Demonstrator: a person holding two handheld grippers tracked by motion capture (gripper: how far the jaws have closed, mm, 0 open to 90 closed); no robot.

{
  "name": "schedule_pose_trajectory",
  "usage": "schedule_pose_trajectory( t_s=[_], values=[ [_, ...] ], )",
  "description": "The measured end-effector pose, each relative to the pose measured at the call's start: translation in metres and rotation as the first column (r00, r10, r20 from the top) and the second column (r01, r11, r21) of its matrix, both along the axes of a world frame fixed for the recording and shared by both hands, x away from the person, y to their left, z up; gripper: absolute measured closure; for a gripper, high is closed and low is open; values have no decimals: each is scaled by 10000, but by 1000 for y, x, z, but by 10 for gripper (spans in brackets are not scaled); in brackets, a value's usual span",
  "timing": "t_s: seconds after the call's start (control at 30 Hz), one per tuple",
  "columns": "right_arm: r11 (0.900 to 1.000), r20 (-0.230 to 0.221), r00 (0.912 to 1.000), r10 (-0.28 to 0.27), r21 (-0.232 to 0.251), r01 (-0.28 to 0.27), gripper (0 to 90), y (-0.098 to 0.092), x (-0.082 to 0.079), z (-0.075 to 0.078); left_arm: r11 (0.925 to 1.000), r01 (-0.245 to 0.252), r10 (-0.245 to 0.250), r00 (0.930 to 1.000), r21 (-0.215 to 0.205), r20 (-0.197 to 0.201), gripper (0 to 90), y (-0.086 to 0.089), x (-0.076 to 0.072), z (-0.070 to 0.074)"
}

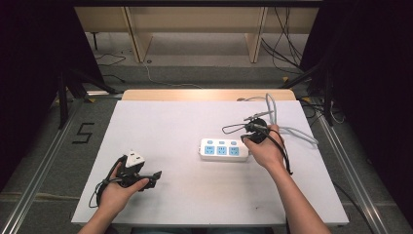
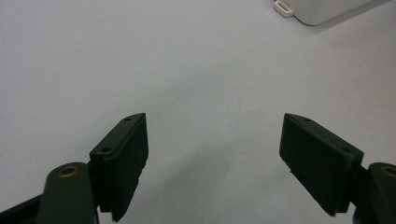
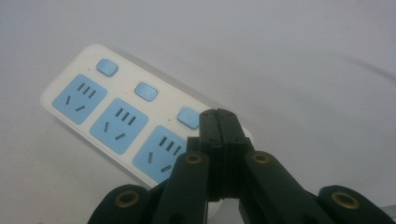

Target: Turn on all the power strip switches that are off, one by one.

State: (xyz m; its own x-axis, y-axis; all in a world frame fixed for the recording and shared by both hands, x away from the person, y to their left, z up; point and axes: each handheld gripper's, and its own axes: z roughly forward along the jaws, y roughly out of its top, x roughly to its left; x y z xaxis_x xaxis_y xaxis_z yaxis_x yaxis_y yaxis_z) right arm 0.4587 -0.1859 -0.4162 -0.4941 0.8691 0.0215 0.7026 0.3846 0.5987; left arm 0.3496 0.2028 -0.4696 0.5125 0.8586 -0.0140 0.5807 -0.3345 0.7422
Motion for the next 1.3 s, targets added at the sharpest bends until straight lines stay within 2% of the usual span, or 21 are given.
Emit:
schedule_pose_trajectory(
  t_s=[0.5,0.9,1.3],
  values=[
    [9991,-597,9980,216,-347,-237,900,18,19,-5,10000,14,-14,10000,-3,-46,238,0,0,0],
    [9971,-1417,9893,360,-608,-450,900,32,34,-12,10000,18,-18,10000,-28,-71,238,0,0,-1],
    [9949,-1816,9831,249,-921,-423,900,36,41,-14,10000,38,-38,10000,-21,-70,239,0,1,-1]
  ],
)
